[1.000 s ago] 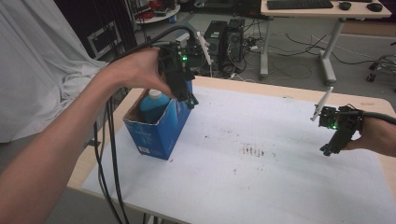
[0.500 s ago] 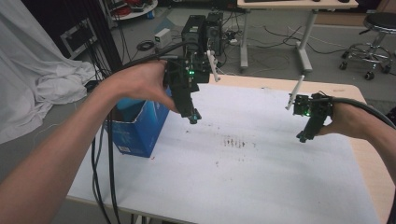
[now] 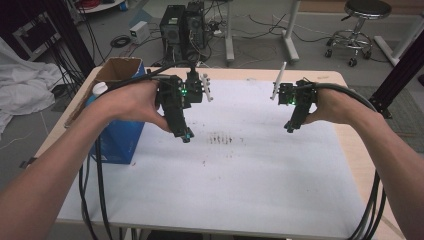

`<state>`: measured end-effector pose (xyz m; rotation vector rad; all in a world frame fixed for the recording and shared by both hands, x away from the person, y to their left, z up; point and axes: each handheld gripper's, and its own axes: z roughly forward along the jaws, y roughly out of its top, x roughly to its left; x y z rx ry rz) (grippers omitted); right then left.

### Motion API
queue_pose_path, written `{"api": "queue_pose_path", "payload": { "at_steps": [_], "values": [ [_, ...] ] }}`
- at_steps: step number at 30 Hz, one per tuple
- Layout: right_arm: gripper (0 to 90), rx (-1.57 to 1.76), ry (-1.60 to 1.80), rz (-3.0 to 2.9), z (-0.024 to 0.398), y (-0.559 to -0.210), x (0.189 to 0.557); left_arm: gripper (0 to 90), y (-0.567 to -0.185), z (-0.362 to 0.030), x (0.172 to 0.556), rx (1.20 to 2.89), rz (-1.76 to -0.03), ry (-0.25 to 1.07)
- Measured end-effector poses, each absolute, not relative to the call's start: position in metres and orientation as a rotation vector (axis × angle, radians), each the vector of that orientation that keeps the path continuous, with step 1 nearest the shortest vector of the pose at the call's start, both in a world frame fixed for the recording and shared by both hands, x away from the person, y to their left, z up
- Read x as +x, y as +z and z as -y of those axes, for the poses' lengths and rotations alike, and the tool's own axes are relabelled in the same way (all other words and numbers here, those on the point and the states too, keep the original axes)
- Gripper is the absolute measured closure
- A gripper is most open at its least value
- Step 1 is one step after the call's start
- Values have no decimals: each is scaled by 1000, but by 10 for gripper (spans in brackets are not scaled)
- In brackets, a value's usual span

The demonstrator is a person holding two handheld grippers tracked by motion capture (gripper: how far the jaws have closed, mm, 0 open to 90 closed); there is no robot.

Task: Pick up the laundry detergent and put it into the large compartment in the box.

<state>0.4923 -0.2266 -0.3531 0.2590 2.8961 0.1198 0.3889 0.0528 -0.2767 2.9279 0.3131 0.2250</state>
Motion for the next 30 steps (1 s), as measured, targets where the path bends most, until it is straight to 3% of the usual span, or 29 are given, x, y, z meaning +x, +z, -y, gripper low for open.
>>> {"api": "queue_pose_path", "payload": {
  "at_steps": [12,30],
  "values": [
    [139,259,127,-2888,225,-349,486,168,-310,-45,389,2968,-323,190],
    [138,257,130,-2884,226,-347,483,168,-318,-45,392,2979,-312,172]
  ]
}}
